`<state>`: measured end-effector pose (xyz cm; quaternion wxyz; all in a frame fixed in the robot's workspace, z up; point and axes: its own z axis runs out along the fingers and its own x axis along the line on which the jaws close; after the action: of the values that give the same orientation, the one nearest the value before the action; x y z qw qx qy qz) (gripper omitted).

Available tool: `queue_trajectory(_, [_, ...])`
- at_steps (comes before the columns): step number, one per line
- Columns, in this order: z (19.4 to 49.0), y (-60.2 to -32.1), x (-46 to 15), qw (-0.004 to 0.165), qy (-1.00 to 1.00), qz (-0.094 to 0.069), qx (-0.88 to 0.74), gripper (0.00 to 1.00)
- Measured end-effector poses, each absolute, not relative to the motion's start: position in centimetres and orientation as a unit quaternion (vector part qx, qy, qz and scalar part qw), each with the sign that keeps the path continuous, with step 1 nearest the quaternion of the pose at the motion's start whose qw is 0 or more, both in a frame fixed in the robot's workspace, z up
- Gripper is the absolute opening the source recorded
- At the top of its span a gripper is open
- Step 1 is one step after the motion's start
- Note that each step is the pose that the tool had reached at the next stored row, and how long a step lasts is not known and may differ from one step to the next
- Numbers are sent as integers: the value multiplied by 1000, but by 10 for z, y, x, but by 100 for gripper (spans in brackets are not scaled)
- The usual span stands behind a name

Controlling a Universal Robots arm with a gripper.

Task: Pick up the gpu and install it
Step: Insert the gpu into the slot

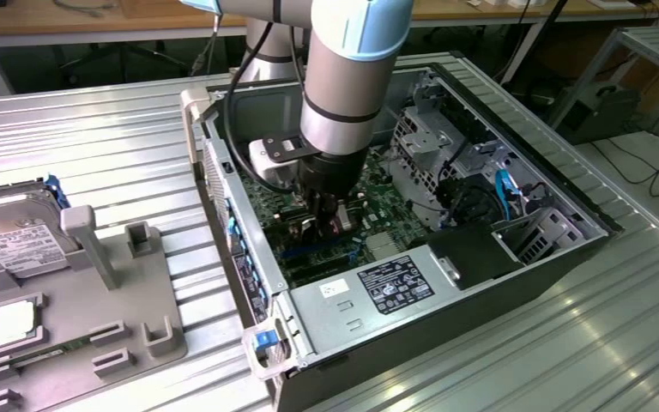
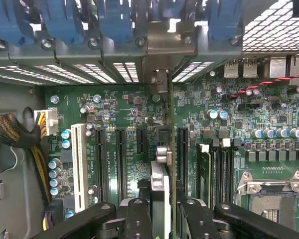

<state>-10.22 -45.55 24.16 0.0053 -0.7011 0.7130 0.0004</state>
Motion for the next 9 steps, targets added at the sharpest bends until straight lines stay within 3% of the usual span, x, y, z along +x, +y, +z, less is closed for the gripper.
queue_trajectory(9, [240,-456,-102,5,713,0,-701,28])
